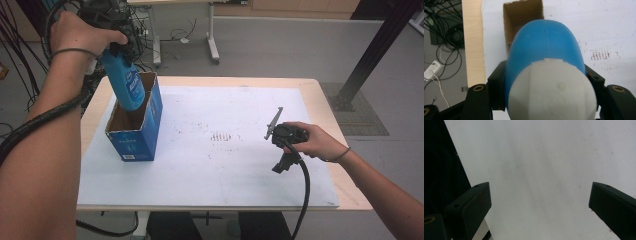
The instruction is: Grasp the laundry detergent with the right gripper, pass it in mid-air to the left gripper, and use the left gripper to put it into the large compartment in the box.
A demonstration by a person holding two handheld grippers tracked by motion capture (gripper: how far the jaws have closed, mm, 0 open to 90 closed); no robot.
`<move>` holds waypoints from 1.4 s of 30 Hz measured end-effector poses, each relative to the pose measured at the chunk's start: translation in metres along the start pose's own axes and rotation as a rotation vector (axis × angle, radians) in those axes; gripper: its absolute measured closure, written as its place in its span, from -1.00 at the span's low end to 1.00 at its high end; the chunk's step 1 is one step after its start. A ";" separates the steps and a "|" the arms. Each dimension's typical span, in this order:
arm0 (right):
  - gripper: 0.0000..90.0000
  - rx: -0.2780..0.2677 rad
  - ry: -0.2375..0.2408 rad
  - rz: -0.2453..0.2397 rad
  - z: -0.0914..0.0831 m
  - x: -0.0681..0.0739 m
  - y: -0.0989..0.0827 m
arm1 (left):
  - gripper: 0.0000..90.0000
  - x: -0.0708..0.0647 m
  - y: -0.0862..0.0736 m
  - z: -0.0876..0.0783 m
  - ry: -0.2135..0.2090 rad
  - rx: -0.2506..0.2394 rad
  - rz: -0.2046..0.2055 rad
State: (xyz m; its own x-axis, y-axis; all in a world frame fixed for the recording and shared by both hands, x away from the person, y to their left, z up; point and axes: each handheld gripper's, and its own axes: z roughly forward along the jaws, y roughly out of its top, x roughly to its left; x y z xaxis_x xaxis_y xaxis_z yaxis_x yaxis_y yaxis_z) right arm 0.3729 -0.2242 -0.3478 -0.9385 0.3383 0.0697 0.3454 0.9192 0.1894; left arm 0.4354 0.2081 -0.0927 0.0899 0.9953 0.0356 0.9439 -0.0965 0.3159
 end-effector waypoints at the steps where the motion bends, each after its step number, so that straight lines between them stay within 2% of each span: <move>1: -0.90 0.000 0.002 -0.003 0.000 0.000 0.000 | -0.16 0.001 0.000 0.002 0.002 0.002 -0.007; 5: -0.91 -0.002 0.005 0.003 0.001 0.000 0.001 | -0.16 0.006 -0.001 0.012 0.008 0.004 -0.036; 12: -0.91 -0.004 0.013 0.005 0.002 -0.001 0.001 | -0.16 0.010 -0.004 0.031 0.049 0.022 -0.054; 22: -0.91 -0.005 0.015 0.006 0.004 -0.001 0.002 | -0.16 0.011 -0.009 0.060 0.073 0.064 -0.046; 35: -0.91 -0.007 0.021 0.006 0.006 0.000 0.004 | -0.16 0.011 -0.018 0.092 0.045 0.096 -0.038; 42: -0.91 -0.002 0.021 0.003 0.008 -0.001 0.004 | -0.16 0.011 -0.023 0.107 0.047 0.117 -0.036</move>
State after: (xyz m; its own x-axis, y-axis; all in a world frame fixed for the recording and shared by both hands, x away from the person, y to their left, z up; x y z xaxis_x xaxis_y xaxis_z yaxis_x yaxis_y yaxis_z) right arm 0.3751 -0.2189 -0.3548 -0.9373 0.3367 0.0905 0.3481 0.9178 0.1910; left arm 0.4486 0.2218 -0.2008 0.0434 0.9965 0.0712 0.9771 -0.0572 0.2050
